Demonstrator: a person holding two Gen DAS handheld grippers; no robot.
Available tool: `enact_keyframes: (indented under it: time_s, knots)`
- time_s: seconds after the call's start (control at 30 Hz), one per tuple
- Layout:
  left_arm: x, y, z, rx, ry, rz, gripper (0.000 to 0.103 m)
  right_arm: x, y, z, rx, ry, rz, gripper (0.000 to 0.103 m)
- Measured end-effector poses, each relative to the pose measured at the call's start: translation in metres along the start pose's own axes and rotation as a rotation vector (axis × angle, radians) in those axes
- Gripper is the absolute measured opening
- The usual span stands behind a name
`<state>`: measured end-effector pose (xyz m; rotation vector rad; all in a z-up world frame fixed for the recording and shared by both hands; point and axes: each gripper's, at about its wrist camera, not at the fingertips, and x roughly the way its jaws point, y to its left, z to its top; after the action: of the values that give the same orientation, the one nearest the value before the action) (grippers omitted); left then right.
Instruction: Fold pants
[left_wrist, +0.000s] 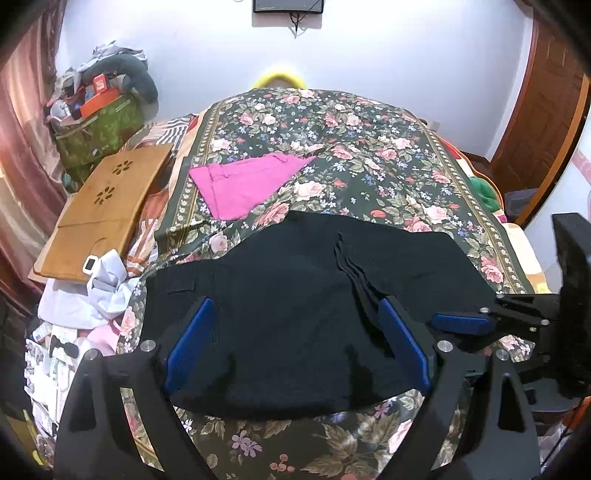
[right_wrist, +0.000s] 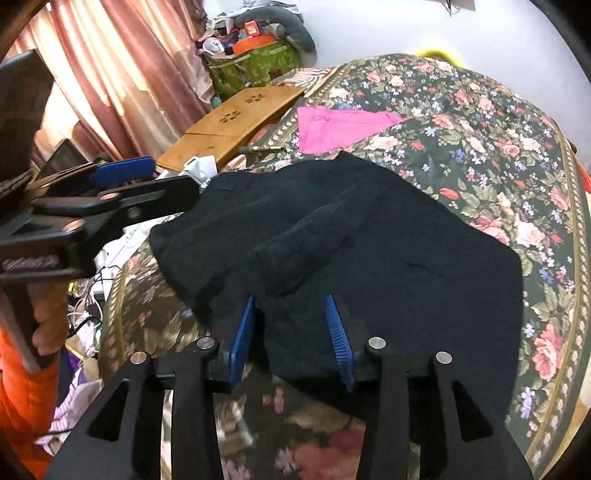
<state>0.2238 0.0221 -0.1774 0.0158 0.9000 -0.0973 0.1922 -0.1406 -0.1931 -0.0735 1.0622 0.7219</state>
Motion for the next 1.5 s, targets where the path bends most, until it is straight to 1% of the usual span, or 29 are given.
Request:
enact_keyframes:
  time_s: [0.13, 0.23, 0.37, 0.47, 0.53, 0.67, 0.8, 0.93, 1.07, 1.17, 1.23, 1.3, 1.33, 1.5]
  knots:
    - [-0.002, -0.011, 0.009, 0.024, -0.013, -0.001, 0.09, -0.032, -0.016, 0.0, 0.021, -0.08, -0.025, 0.049]
    - [0.0, -0.021, 0.019, 0.039, -0.02, -0.013, 0.091, -0.056, -0.035, 0.002, 0.064, -0.144, -0.032, 0.049]
    - [0.007, -0.036, 0.034, 0.055, -0.018, -0.043, 0.091, -0.079, -0.063, 0.008, 0.119, -0.223, -0.08, 0.05]
    - [0.018, -0.05, 0.046, 0.077, -0.006, -0.064, 0.091, -0.084, -0.084, 0.01, 0.152, -0.245, -0.114, 0.05]
    - [0.026, -0.059, 0.053, 0.092, -0.002, -0.064, 0.091, -0.081, -0.099, 0.011, 0.177, -0.247, -0.125, 0.05]
    - [0.051, -0.076, 0.063, 0.124, 0.046, -0.093, 0.091, -0.069, -0.123, 0.011, 0.212, -0.222, -0.134, 0.05]
    - [0.084, -0.089, 0.067, 0.151, 0.126, -0.114, 0.091, -0.045, -0.142, 0.008, 0.244, -0.16, -0.115, 0.05]
    - [0.117, -0.098, 0.061, 0.176, 0.218, -0.116, 0.091, -0.019, -0.153, 0.005, 0.259, -0.088, -0.082, 0.05]
    - [0.144, -0.101, 0.053, 0.182, 0.307, -0.119, 0.091, 0.005, -0.156, 0.001, 0.255, -0.013, -0.034, 0.05]
    - [0.159, -0.1, 0.043, 0.191, 0.356, -0.117, 0.091, 0.023, -0.153, -0.005, 0.232, 0.056, -0.032, 0.05]
    - [0.163, -0.1, 0.038, 0.194, 0.366, -0.123, 0.091, 0.026, -0.15, -0.011, 0.215, 0.054, -0.043, 0.05]
    - [0.161, -0.099, 0.033, 0.203, 0.349, -0.119, 0.093, 0.023, -0.146, -0.016, 0.191, 0.052, -0.057, 0.051]
    - [0.159, -0.099, 0.031, 0.207, 0.343, -0.11, 0.096, 0.021, -0.145, -0.017, 0.186, 0.053, -0.061, 0.052]
    - [0.15, -0.097, 0.024, 0.223, 0.317, -0.094, 0.096, 0.01, -0.142, -0.029, 0.197, 0.049, -0.079, 0.055]
